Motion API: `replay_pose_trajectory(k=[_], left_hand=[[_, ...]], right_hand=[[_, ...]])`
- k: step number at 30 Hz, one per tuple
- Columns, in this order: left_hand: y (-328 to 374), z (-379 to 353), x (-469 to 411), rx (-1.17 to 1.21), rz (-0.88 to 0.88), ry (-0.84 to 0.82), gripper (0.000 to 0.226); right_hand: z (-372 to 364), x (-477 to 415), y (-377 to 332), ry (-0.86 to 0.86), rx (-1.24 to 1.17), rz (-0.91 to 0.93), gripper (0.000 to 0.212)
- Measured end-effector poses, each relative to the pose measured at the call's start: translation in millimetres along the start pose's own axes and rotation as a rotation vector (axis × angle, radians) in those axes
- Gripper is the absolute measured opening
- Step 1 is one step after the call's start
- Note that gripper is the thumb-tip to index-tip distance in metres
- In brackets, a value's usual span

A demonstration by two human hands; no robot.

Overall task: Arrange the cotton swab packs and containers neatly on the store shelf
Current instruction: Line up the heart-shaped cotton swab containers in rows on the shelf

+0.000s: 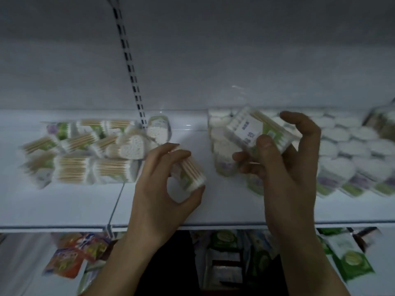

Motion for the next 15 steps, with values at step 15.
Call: replay_pose_trajectory(k=[15], left_hand=[[9, -33, -14, -0.143, -0.174, -0.14, 0.084]], right_hand=[[27, -6, -10, 0.035, 0.045, -0.063, 0.049]])
Point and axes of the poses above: each hand's wrist, its own x-axis away from the middle knuckle, its own z-axis out of the back of the hand, y = z × x, the point moved 2 cm from there along -x, towards the middle knuckle, and after that the axes turned 15 degrees about z, right-handed, at the moved point
